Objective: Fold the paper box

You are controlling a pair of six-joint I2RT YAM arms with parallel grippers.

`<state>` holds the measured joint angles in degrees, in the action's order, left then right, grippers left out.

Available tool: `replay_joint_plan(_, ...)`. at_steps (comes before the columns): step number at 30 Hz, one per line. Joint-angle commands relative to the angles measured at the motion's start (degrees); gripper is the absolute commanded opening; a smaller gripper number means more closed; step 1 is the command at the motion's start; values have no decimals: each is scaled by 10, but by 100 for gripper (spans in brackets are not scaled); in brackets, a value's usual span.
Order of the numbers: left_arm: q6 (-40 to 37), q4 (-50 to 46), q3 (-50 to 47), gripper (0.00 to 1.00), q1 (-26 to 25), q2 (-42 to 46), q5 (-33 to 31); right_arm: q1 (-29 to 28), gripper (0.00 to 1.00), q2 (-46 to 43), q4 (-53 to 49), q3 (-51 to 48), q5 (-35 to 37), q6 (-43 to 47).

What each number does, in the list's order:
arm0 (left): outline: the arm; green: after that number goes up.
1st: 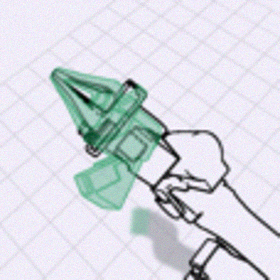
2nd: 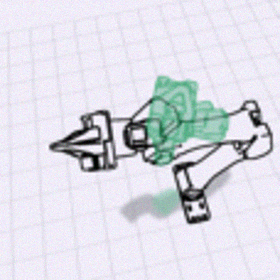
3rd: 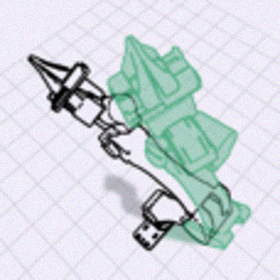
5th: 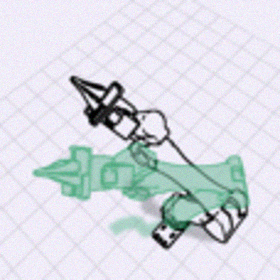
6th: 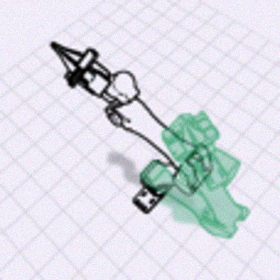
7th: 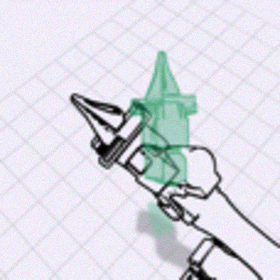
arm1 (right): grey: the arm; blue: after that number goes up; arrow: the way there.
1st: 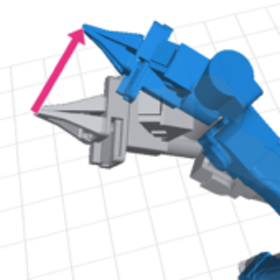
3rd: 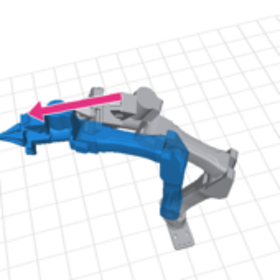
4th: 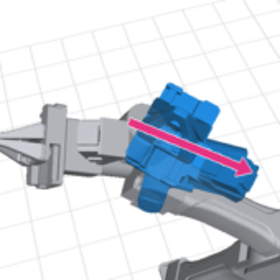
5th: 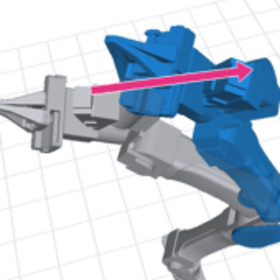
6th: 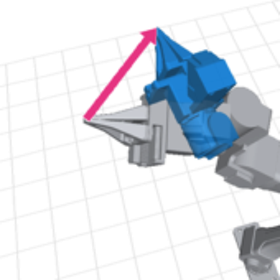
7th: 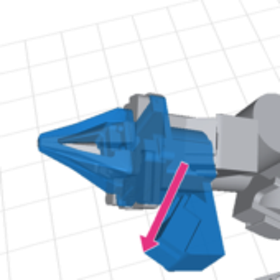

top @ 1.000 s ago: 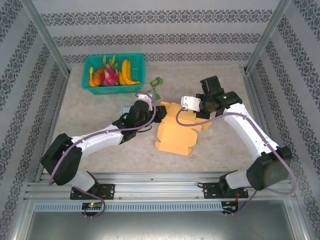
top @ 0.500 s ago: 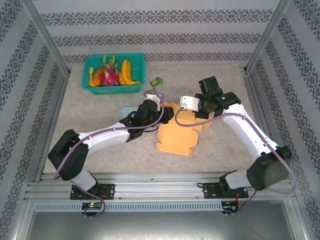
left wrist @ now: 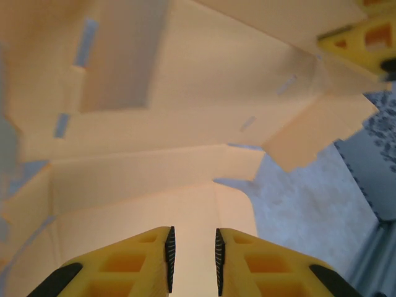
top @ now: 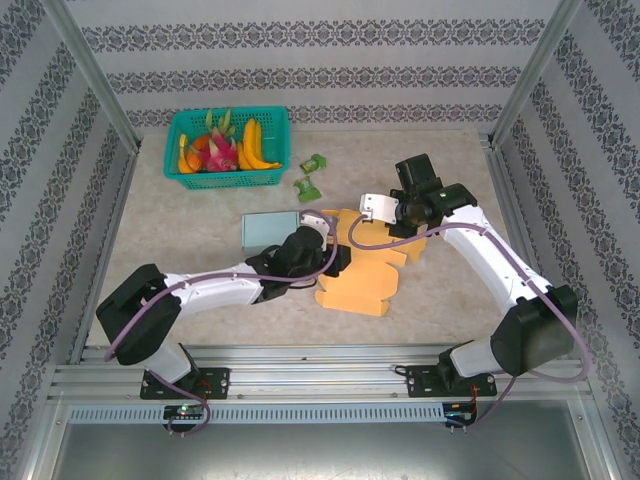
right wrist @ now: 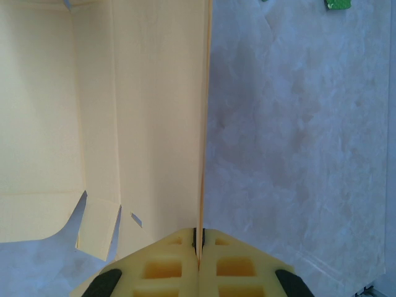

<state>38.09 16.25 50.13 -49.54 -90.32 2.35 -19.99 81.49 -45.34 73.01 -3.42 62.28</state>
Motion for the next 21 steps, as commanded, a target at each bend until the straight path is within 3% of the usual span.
replay_joint_plan(1,-17,9,3,26,24,-11,-60,5,0,-2,-1,1,-7,-1)
replay_joint_plan(10,26,47,-58,26,93,-15,-92,5,0,-12,4,-8,-15,6)
replay_joint_plan(21,34,50,-34,26,101,-55,-59,3,0,-11,1,-8,-29,0)
